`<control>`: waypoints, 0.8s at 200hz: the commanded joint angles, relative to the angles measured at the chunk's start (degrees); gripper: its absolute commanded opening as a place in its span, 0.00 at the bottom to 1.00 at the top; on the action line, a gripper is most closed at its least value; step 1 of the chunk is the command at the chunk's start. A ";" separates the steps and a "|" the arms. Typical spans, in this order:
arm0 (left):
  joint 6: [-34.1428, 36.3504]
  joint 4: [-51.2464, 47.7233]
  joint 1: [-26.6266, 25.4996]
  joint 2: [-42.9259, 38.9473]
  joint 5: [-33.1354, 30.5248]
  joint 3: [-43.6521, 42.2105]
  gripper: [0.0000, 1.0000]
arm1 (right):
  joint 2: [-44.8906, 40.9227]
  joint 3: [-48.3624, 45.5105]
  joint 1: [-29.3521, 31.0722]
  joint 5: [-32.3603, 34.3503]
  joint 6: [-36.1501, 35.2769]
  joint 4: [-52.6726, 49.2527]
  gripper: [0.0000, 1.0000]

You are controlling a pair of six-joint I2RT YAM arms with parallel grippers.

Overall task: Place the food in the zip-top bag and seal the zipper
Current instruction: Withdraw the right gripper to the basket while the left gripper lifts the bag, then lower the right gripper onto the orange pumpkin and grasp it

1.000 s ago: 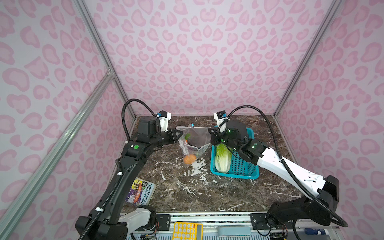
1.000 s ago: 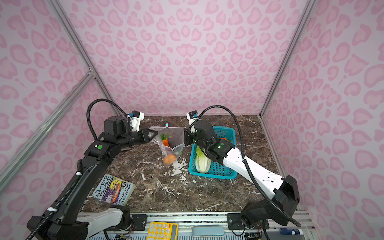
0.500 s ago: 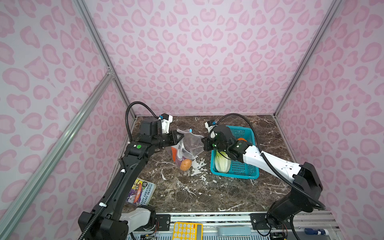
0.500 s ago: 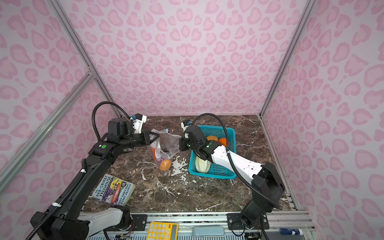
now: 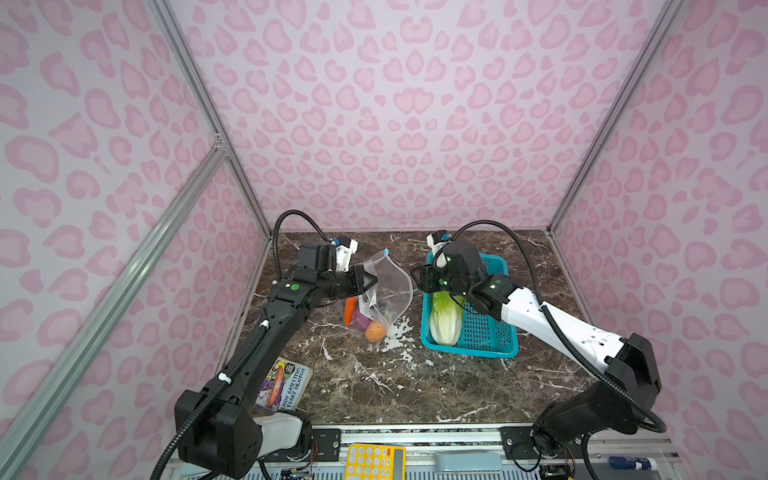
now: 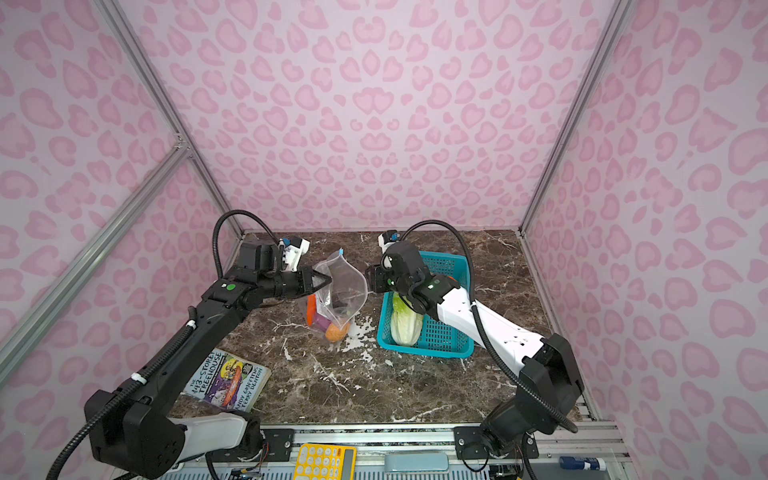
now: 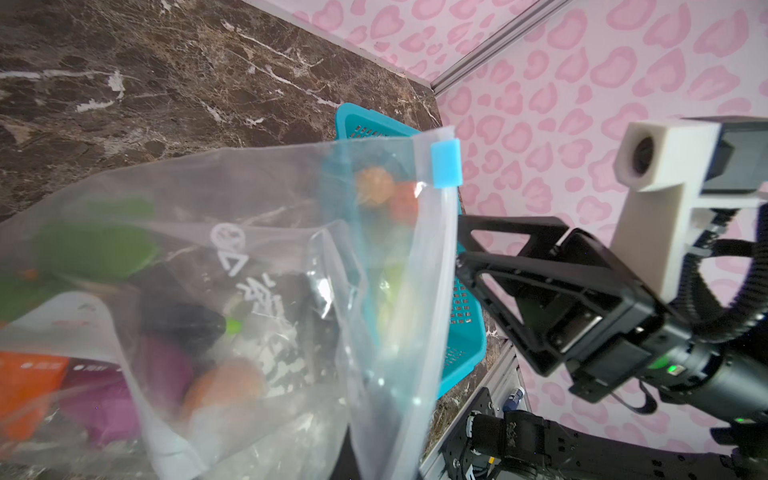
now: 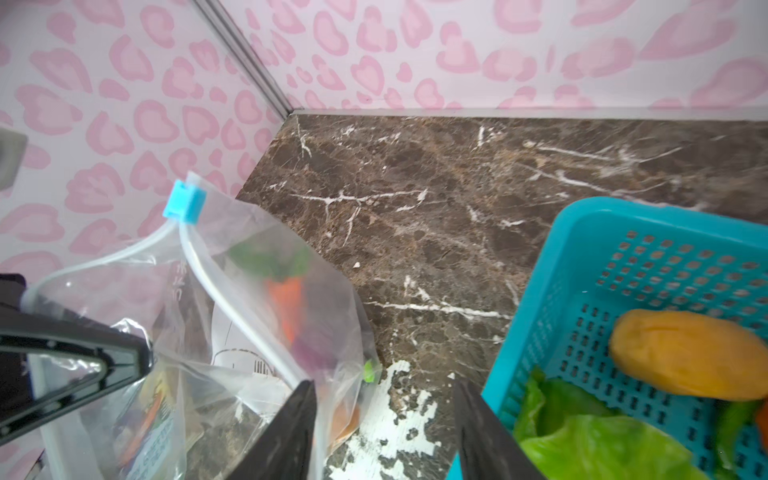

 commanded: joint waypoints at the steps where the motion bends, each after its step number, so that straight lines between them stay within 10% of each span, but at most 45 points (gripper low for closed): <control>1: -0.71 2.39 -0.61 0.81 1.06 -0.50 0.03 | -1.89 -0.57 -2.57 3.47 -3.15 -5.03 0.64; 31: -1.02 2.67 -0.93 2.00 0.68 -0.70 0.03 | -3.25 0.06 -9.69 3.09 -7.50 -13.47 0.88; 160: -1.60 2.87 -0.90 2.05 0.46 -1.08 0.03 | 17.65 13.51 -23.10 7.74 -22.25 -31.52 0.77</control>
